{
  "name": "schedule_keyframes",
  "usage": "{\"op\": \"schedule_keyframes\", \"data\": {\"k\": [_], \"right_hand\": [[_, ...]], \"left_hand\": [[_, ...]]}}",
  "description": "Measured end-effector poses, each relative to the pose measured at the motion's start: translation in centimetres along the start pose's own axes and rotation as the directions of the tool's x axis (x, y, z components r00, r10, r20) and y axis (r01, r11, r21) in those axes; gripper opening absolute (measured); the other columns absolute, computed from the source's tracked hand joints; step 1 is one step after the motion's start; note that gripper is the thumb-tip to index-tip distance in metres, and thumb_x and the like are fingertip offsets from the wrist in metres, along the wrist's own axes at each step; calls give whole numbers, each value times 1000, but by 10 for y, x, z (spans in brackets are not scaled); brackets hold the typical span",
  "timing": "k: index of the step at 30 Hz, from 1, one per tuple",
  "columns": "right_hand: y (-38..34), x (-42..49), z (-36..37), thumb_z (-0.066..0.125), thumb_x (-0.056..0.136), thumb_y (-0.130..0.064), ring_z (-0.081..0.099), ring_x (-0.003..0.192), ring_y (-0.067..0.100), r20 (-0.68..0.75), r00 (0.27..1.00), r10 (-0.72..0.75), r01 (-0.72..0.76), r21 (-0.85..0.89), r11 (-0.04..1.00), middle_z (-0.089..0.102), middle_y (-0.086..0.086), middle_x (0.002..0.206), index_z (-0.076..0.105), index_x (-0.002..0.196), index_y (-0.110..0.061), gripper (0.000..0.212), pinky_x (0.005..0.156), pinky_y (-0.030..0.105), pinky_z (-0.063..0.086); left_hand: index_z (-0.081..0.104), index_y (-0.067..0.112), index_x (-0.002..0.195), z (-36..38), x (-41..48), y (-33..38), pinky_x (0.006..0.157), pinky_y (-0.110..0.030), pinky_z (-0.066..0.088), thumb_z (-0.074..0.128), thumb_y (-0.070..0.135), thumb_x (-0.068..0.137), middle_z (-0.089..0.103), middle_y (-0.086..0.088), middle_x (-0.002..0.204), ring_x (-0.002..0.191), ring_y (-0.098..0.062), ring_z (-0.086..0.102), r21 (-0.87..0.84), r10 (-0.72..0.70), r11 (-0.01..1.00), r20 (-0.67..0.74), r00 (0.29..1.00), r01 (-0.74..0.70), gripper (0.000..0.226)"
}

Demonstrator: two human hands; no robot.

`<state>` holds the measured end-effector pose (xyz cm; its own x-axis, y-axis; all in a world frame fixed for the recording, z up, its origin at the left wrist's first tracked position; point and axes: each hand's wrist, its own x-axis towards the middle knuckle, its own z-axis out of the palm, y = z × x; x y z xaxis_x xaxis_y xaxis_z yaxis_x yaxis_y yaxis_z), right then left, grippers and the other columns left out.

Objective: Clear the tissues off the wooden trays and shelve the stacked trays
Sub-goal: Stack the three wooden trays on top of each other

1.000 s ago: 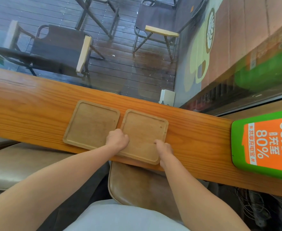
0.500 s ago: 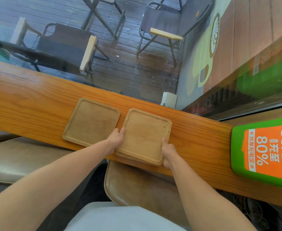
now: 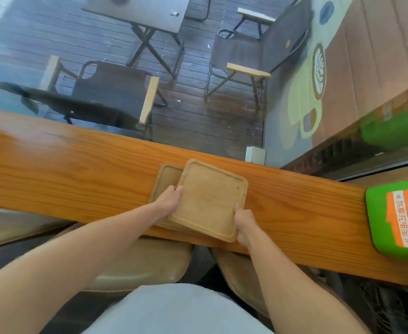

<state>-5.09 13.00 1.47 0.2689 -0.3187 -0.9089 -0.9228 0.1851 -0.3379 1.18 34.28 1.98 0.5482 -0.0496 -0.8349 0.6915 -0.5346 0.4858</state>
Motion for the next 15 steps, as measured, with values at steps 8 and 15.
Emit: {"op": "schedule_keyframes", "data": {"k": [8, 15], "right_hand": [[0, -19, 69, 32, 106, -44, 30, 147, 37, -29, 1000, 3, -4, -55, 998, 22, 11, 165, 3, 161, -13, 69, 118, 54, 32], [11, -11, 80, 33, 107, -37, 35, 143, 36, -78, 995, -60, 48, -153, 987, 30, 13, 162, 11, 159, -11, 62, 116, 49, 34]], "left_hand": [[24, 5, 153, -57, 13, -39, 114, -48, 32, 25, 51, 102, 34, -14, 155, 139, -32, 35, 0, -42, 999, -25, 999, 42, 68], [39, 2, 143, -60, 20, -54, 99, -41, 42, 26, 43, 104, 49, -16, 141, 122, -31, 49, 204, 22, 979, -68, 997, -8, 58]]}}
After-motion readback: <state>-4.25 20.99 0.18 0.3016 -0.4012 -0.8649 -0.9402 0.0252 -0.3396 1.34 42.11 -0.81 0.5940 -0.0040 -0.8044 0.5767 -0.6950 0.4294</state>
